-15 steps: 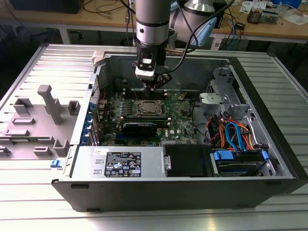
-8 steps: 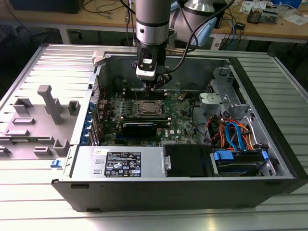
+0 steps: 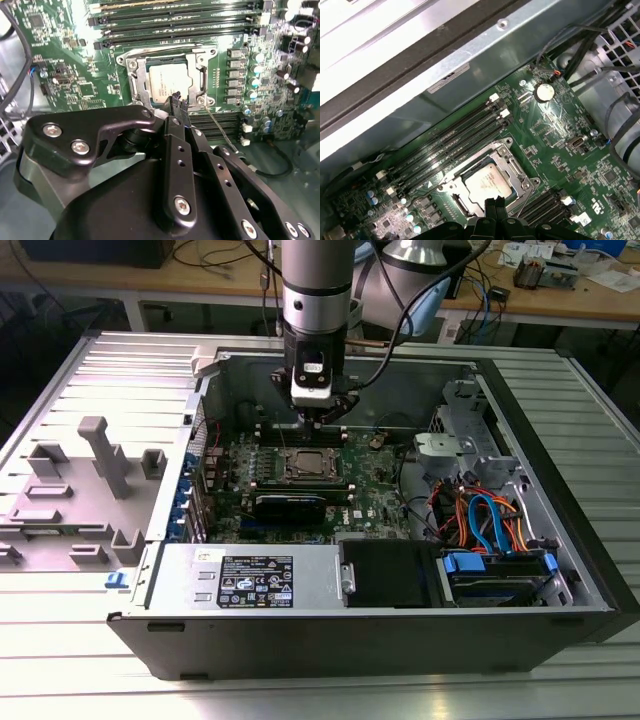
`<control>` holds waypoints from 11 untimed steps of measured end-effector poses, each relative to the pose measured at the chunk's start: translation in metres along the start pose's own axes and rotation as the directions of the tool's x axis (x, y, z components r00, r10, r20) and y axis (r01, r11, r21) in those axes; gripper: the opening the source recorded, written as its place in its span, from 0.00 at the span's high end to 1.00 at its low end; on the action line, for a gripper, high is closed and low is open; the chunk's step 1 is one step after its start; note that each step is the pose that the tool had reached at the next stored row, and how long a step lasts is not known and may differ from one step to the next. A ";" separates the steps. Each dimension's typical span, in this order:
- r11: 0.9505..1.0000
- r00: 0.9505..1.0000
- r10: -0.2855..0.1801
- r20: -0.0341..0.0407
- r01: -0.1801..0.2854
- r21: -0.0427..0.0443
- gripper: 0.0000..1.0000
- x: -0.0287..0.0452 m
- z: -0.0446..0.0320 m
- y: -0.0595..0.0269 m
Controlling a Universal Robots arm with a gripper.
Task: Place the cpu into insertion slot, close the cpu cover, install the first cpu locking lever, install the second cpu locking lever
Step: 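Install the first cpu locking lever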
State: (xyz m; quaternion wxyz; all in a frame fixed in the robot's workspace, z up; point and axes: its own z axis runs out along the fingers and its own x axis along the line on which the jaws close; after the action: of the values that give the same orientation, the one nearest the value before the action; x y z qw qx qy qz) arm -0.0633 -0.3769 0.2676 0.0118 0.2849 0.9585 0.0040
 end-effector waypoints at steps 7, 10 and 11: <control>0.994 0.994 -0.106 -0.001 0.106 -0.002 0.89 0.0001 0.0001 -0.0001; 0.988 0.988 -0.152 -0.002 0.152 -0.003 0.89 0.0001 0.0002 -0.0001; 0.982 0.982 -0.190 -0.002 0.190 -0.004 0.89 0.0001 0.0002 -0.0001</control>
State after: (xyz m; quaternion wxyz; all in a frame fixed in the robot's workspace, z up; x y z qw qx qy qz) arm -0.0634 -0.3769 0.2675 0.0114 0.1921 0.9813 0.0052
